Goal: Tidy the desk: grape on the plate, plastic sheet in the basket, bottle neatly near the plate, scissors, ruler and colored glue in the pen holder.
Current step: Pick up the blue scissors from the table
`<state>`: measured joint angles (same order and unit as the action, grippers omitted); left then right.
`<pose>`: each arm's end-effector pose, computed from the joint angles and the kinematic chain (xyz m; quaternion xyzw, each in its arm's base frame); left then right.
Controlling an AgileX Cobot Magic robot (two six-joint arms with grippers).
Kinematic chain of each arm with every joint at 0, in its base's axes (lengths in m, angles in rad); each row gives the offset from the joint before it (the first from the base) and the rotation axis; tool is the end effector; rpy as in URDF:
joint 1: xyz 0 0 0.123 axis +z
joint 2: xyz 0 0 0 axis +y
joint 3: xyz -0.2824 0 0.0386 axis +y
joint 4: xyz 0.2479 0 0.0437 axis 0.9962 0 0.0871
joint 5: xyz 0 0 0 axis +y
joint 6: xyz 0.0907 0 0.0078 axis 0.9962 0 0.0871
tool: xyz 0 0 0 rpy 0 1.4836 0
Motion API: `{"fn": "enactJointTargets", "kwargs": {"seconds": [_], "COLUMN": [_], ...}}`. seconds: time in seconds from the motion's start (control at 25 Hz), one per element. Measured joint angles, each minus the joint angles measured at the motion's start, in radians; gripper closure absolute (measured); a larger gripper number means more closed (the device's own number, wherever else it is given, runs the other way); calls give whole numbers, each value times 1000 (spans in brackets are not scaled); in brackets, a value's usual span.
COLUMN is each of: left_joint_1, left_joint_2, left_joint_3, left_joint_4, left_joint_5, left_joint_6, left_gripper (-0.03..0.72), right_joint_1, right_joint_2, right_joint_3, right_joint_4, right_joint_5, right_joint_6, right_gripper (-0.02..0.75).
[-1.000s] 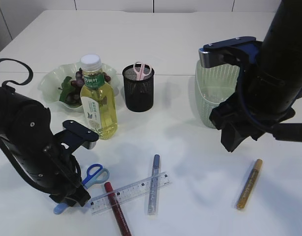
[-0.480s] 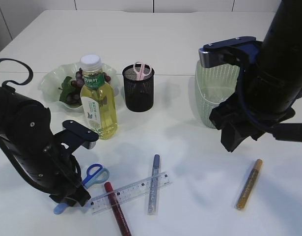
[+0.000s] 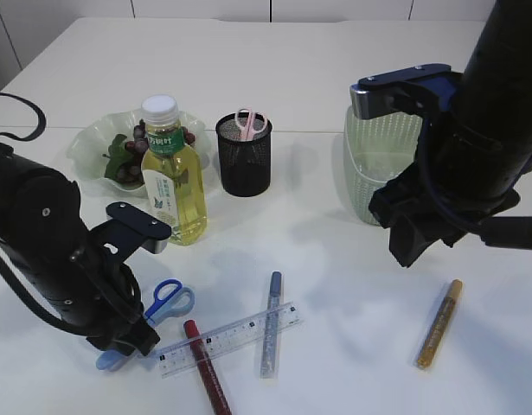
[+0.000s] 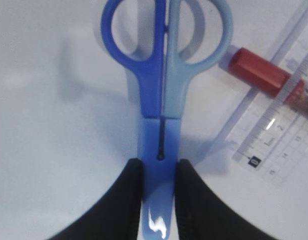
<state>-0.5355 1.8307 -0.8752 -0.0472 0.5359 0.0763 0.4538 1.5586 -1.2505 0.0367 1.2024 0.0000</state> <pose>0.2600 -0.1568 0.1190 0.2817 0.9558 -0.0323 0.0779 0.2664 0.1334 0.2823 -0.2191 0.9728 0.0337 0.0678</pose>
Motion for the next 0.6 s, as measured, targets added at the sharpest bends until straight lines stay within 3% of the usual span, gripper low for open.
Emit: {"fn": "enactJointTargets", "kwargs": {"seconds": [0.6], "left_joint_1": [0], "left_joint_2": [-104], "left_joint_3": [0], "left_joint_4": [0], "left_joint_5": [-13], "left_joint_6": [-2], "left_gripper": [545], "right_joint_1": [0], "right_joint_2": [0], "right_joint_3": [0], "right_joint_4": [0], "right_joint_5": [-11], "right_joint_6": [0], "right_gripper": [295]}}
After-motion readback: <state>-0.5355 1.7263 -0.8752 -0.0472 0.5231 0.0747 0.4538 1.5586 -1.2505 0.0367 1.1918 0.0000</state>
